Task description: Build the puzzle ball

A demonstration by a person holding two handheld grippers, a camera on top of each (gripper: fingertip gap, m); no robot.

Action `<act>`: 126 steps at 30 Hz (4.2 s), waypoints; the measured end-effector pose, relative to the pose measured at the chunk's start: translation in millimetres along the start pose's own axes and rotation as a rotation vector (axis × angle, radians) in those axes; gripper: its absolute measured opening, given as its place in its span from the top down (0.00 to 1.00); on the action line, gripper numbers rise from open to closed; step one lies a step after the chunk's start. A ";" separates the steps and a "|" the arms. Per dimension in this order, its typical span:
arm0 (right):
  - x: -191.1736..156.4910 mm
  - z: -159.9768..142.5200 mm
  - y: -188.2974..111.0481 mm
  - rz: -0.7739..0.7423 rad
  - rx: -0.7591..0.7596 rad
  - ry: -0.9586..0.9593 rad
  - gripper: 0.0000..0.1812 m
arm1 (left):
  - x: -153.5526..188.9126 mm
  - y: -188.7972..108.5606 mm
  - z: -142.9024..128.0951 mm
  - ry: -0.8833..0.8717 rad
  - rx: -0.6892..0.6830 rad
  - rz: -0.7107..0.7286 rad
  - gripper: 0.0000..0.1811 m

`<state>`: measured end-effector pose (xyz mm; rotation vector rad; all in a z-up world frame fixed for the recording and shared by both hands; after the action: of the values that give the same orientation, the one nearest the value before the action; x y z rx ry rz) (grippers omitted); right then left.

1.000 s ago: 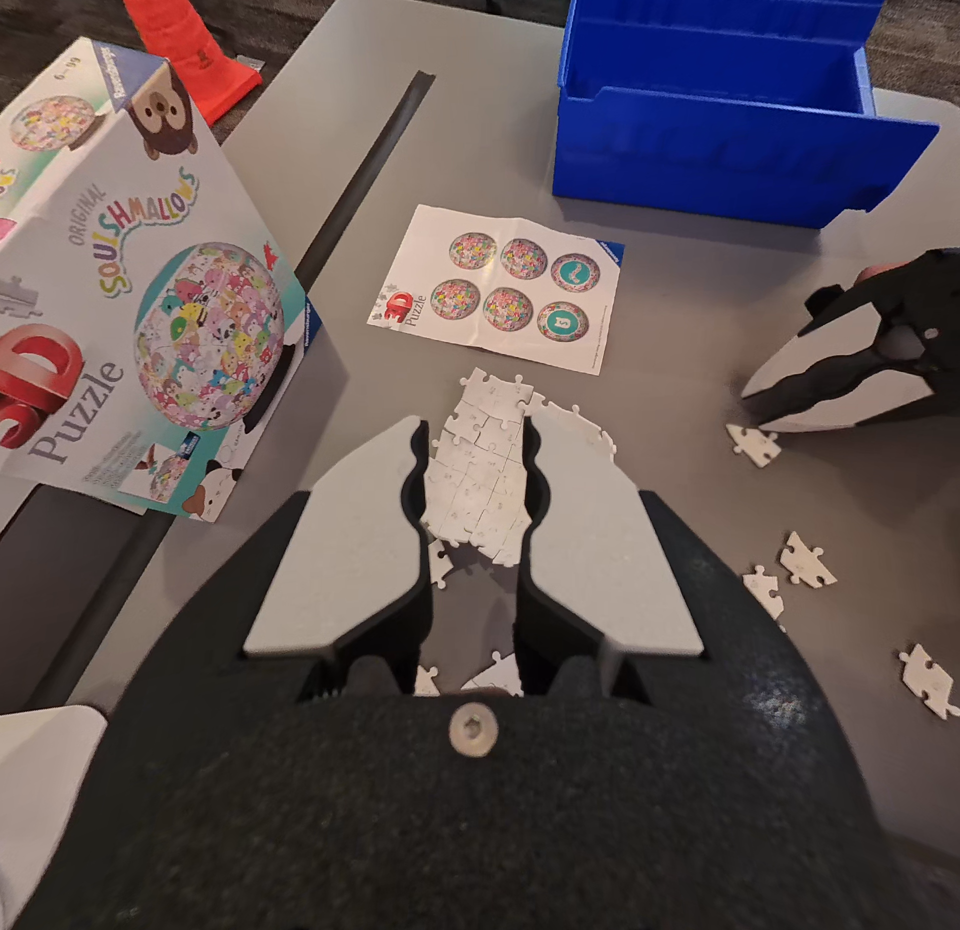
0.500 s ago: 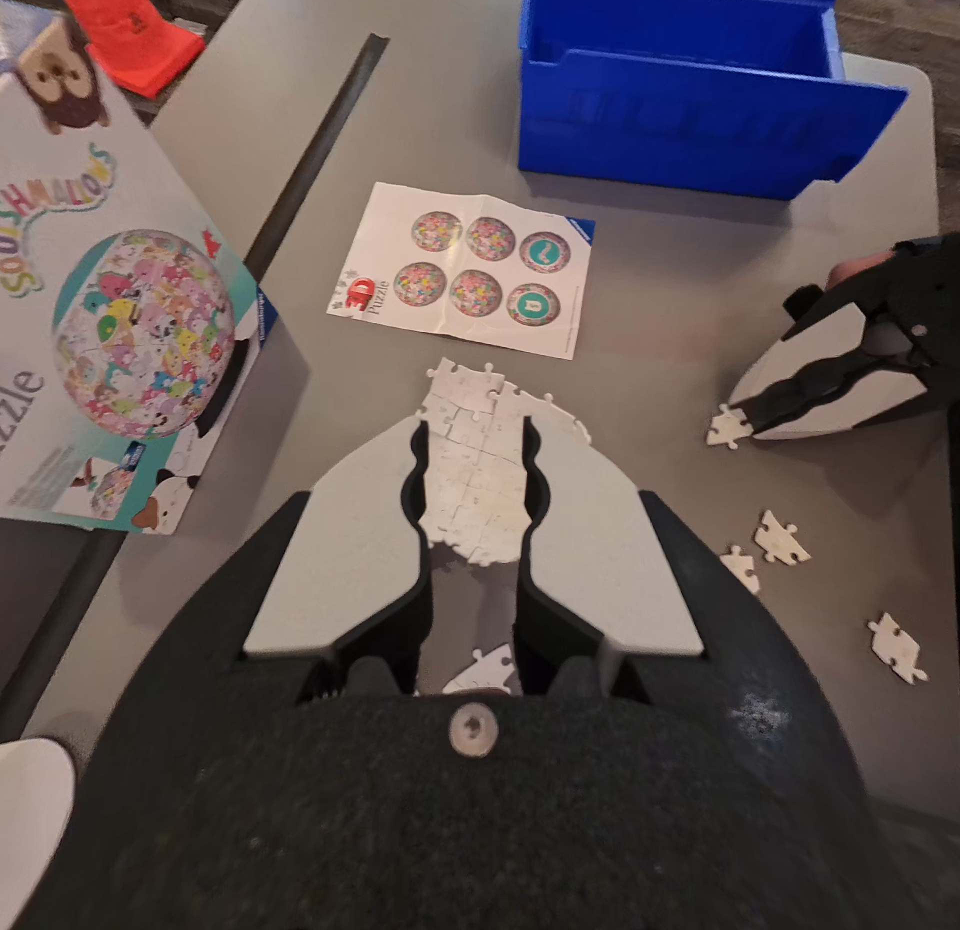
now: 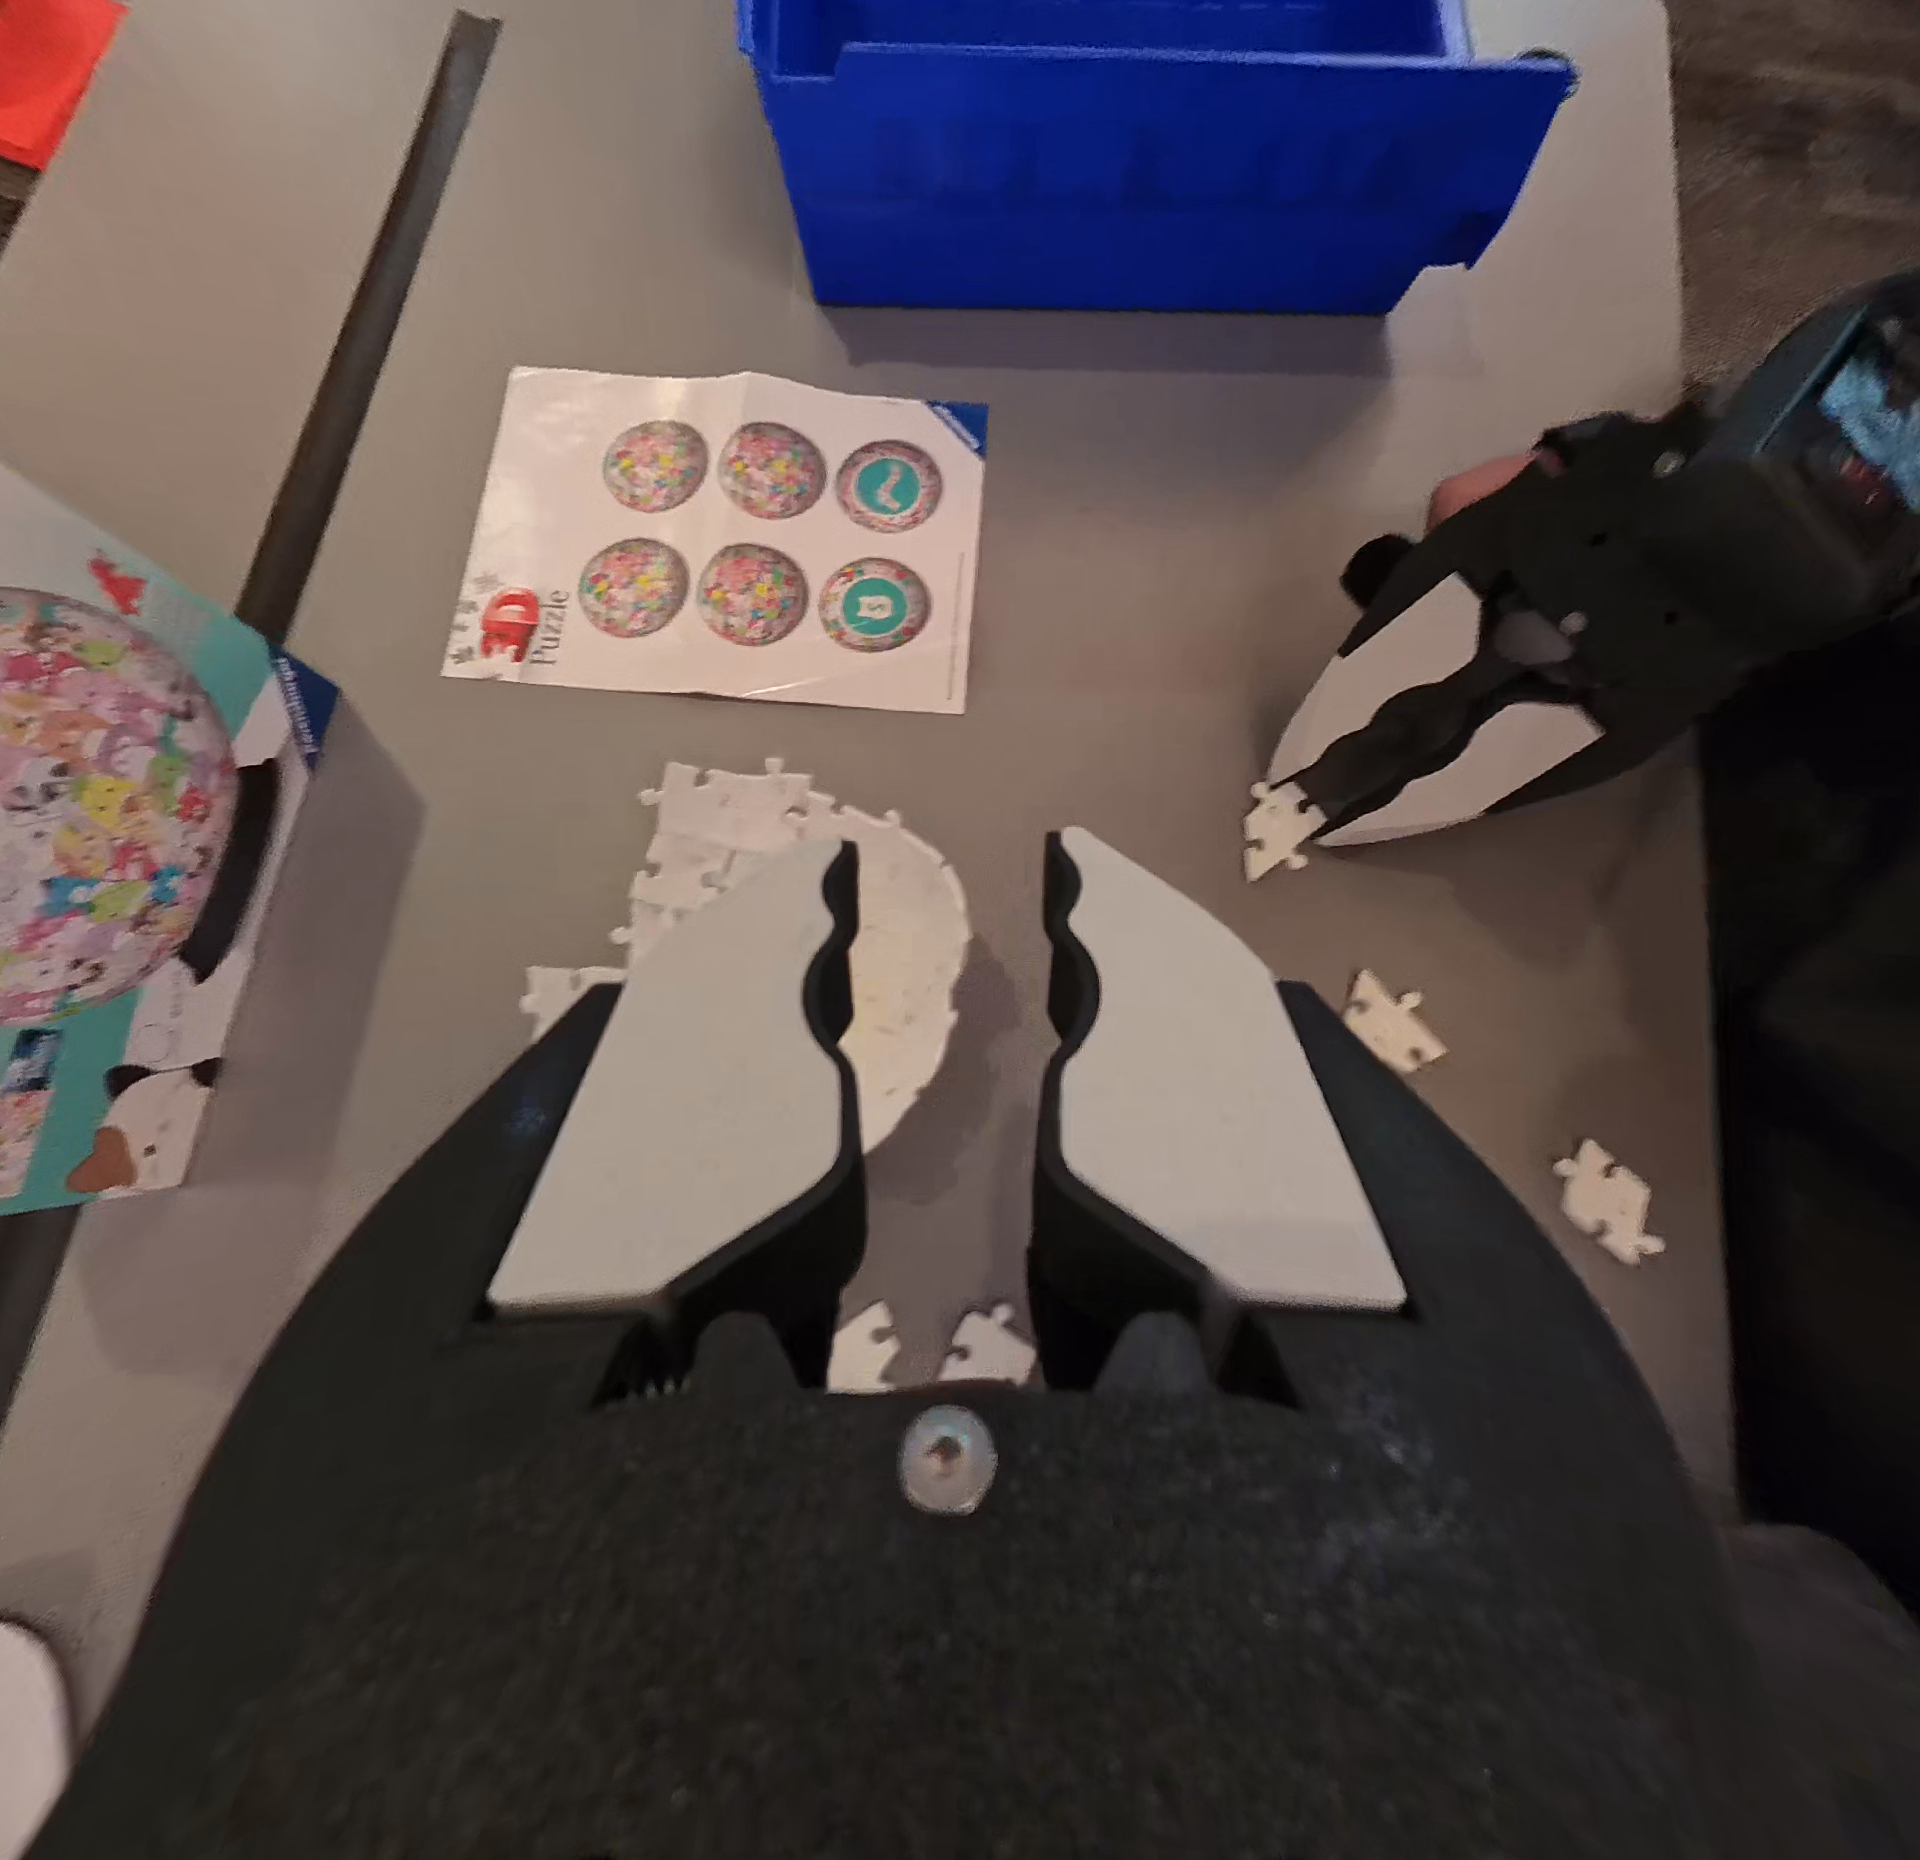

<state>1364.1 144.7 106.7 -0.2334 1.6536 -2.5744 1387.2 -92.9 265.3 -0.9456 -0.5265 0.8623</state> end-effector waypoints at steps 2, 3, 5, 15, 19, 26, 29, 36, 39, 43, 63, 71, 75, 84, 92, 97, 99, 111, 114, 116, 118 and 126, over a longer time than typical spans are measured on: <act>-0.8 0.7 0.0 -0.038 0.002 -0.003 0.87 | 11.2 8.7 11.4 -0.048 -0.027 -0.054 0.82; -0.8 0.4 -0.3 -0.069 0.002 -0.005 0.87 | 17.2 14.5 17.6 -0.078 -0.032 -0.088 0.82; -0.6 -1.6 -2.3 -0.134 0.019 -0.011 0.87 | 29.0 27.6 29.9 -0.122 -0.035 -0.177 0.83; 27.5 -1.6 -87.4 -0.377 0.452 0.169 0.87 | 68.7 79.9 67.1 -0.101 0.046 -0.363 0.82; 26.6 -0.8 -97.7 -0.481 0.479 0.150 0.87 | 77.8 89.0 70.1 -0.087 0.039 -0.447 0.87; 23.7 0.6 -97.9 -0.494 0.492 0.131 0.95 | 77.4 86.0 67.3 -0.064 0.015 -0.472 0.99; 25.7 1.0 -99.0 -0.377 0.527 0.109 0.91 | 75.7 78.0 62.2 -0.020 -0.023 -0.462 0.99; 46.8 19.4 -107.0 0.120 0.568 0.016 0.93 | 75.5 48.0 48.5 0.141 -0.058 -0.365 0.99; 46.5 33.8 -104.5 0.168 0.521 -0.040 0.92 | 75.8 39.7 44.3 0.162 -0.070 -0.345 0.99; 45.0 50.4 -103.2 0.167 0.520 -0.076 0.98 | 72.9 34.8 39.0 0.171 -0.092 -0.298 0.99; 179.6 186.1 25.7 0.534 0.483 -0.072 0.99 | -106.4 28.6 -60.5 -0.181 0.008 0.059 0.79; 188.4 192.6 52.3 0.521 0.330 -0.179 0.99 | -125.2 63.0 -41.0 -0.057 -0.207 0.043 0.78; 189.8 195.4 55.7 0.525 0.299 -0.167 0.99 | -127.7 66.7 -29.3 -0.028 -0.195 0.015 0.87; 191.6 194.7 55.2 0.595 0.349 -0.151 0.99 | -122.5 53.5 -23.4 -0.011 -0.128 0.008 0.92; 201.5 192.7 51.1 0.635 0.425 -0.085 0.99 | -124.7 48.6 -29.4 -0.027 -0.092 -0.014 0.90; 198.6 194.6 50.4 0.672 0.444 -0.085 0.99 | -124.1 53.0 -25.1 -0.010 -0.051 -0.034 0.95; 195.6 195.7 51.6 0.671 0.438 -0.096 0.99 | -124.4 53.5 -25.7 -0.012 -0.050 -0.051 0.99; 183.0 197.2 55.9 0.575 0.336 -0.200 0.97 | -115.8 58.9 -21.4 0.005 -0.139 -0.048 0.99; 183.2 197.6 48.1 0.514 0.337 -0.242 0.93 | -113.7 60.4 -20.3 0.011 -0.154 -0.047 0.99; 182.2 199.0 40.1 0.457 0.357 -0.277 0.94 | -112.0 62.4 -18.9 0.020 -0.158 -0.043 0.99; 180.1 200.6 36.0 0.425 0.355 -0.299 0.94 | -110.1 64.4 -16.8 0.026 -0.156 -0.054 0.99; 177.4 200.9 44.3 0.402 0.309 -0.317 0.99 | -112.1 67.5 -17.2 0.018 -0.158 -0.029 0.99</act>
<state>1221.8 -79.4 164.2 -0.2430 1.0539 -2.2972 1309.1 -172.9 195.3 -1.0863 -0.5985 0.7939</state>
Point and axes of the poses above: each gripper's, where its closed fingertips meet, y out along the fingers, z out of its top, x = y × z across the jaws, the point moved 9 cm from there along -y, back along the fingers, and after that the axes turned 15 degrees about -x, right-handed, at the moved point
